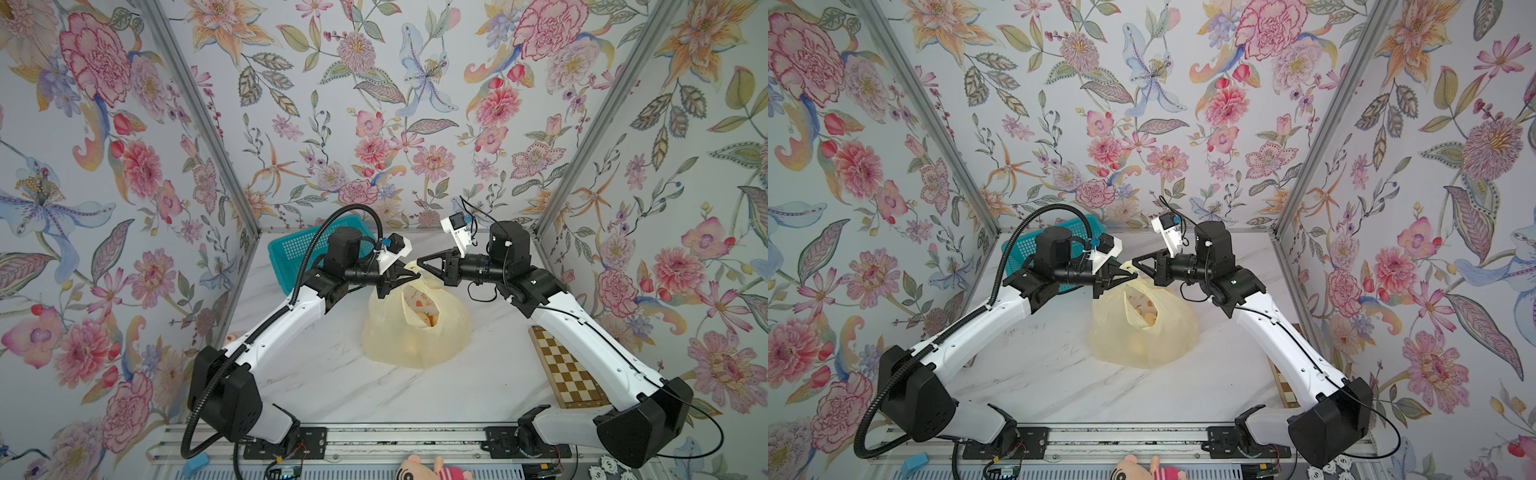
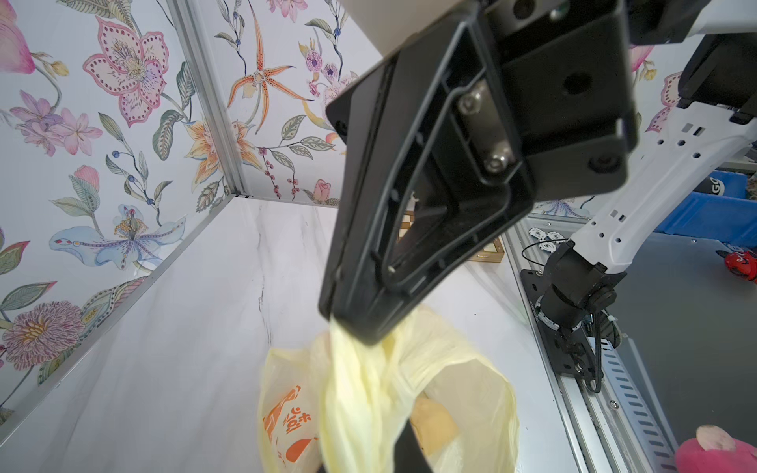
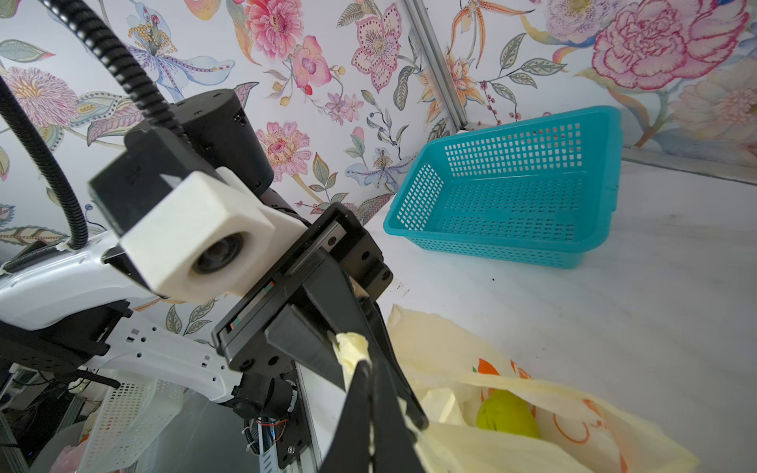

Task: Place the pears into plastic bags & tie knots
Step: Tie the plastic bag at the center of the board.

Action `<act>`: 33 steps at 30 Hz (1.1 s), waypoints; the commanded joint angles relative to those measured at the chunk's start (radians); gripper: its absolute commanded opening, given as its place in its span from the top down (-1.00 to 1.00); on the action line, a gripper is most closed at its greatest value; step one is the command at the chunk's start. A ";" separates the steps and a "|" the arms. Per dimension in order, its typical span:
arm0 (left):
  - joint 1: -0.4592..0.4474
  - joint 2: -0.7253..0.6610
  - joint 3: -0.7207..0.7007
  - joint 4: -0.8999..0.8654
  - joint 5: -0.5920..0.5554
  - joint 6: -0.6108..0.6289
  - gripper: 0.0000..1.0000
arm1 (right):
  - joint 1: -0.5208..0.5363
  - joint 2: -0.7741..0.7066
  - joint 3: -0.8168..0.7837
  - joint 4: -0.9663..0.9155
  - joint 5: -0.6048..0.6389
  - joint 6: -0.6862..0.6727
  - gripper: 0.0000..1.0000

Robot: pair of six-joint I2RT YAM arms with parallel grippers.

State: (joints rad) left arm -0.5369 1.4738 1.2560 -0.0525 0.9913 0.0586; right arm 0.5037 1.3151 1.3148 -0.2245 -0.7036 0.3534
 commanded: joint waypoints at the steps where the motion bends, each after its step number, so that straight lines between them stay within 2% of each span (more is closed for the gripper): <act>1: -0.005 -0.031 -0.038 0.041 0.009 -0.018 0.76 | -0.001 -0.056 0.049 -0.011 0.062 -0.003 1.00; 10: -0.004 -0.029 -0.108 0.135 0.026 -0.065 0.66 | -0.015 -0.094 0.103 -0.098 0.129 -0.038 1.00; 20: 0.001 -0.041 -0.157 0.201 0.035 -0.098 0.68 | -0.053 -0.157 0.096 -0.237 0.298 -0.057 1.00; 23: 0.003 -0.047 -0.168 0.230 0.020 -0.114 0.77 | -0.044 -0.184 0.083 -0.317 0.356 -0.058 1.00; 28: 0.005 -0.059 -0.176 0.273 -0.032 -0.145 1.00 | 0.040 -0.249 0.017 -0.450 0.417 -0.002 1.00; 33: 0.005 -0.060 -0.166 0.291 -0.052 -0.168 1.00 | 0.262 -0.300 -0.142 -0.464 0.462 0.140 1.00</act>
State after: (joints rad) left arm -0.5369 1.4376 1.0866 0.1951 0.9607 -0.0765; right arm 0.6823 1.0222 1.2526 -0.6220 -0.2935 0.3962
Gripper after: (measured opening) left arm 0.050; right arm 0.047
